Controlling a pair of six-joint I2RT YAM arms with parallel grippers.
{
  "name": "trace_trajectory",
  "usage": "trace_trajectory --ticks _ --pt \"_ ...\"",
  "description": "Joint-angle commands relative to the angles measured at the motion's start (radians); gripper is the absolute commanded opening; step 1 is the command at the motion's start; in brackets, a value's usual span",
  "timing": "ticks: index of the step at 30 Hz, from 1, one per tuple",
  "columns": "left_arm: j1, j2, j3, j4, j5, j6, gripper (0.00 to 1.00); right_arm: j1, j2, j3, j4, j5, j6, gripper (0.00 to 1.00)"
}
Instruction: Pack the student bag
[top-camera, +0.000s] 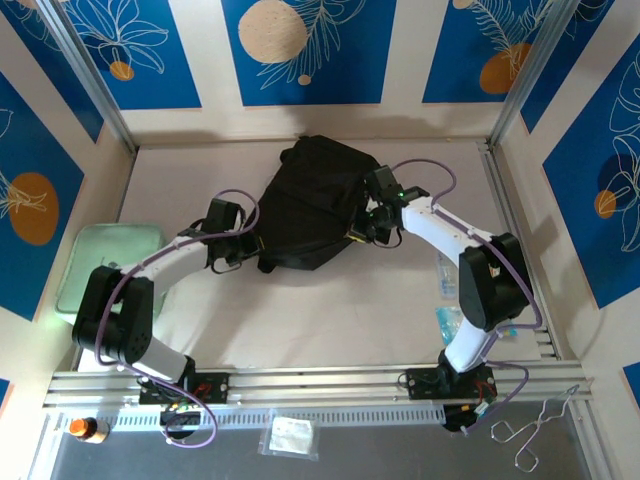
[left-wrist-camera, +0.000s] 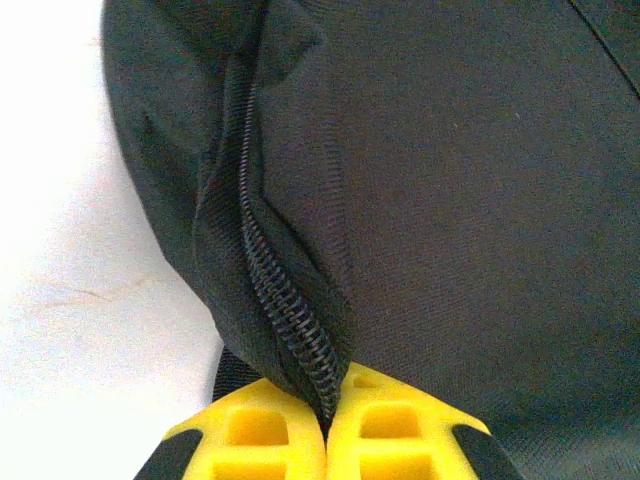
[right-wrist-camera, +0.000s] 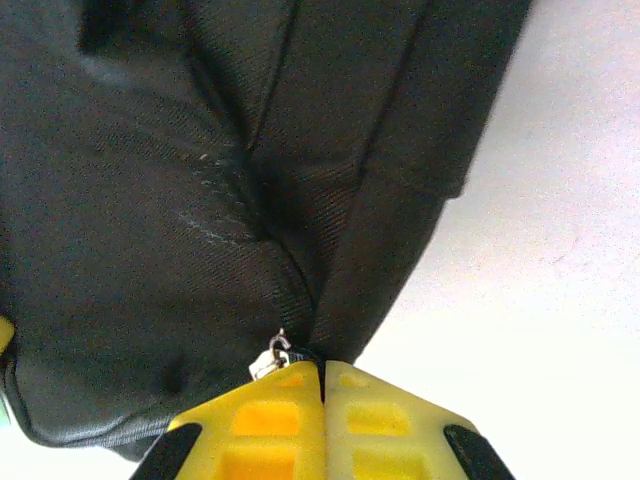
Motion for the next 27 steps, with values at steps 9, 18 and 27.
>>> trace_trajectory --ticks 9,18,27 --pt "-0.021 -0.059 -0.059 -0.192 0.044 0.097 0.0 -0.042 0.05 0.11 -0.088 0.19 0.075 0.0" --pt "-0.12 -0.224 -0.128 -0.4 0.028 0.145 0.02 0.05 -0.101 -0.066 -0.097 0.16 0.026 0.0" --pt "-0.137 -0.328 0.119 -0.587 -0.068 0.261 0.57 0.094 -0.219 -0.085 0.01 0.138 -0.083 0.53"
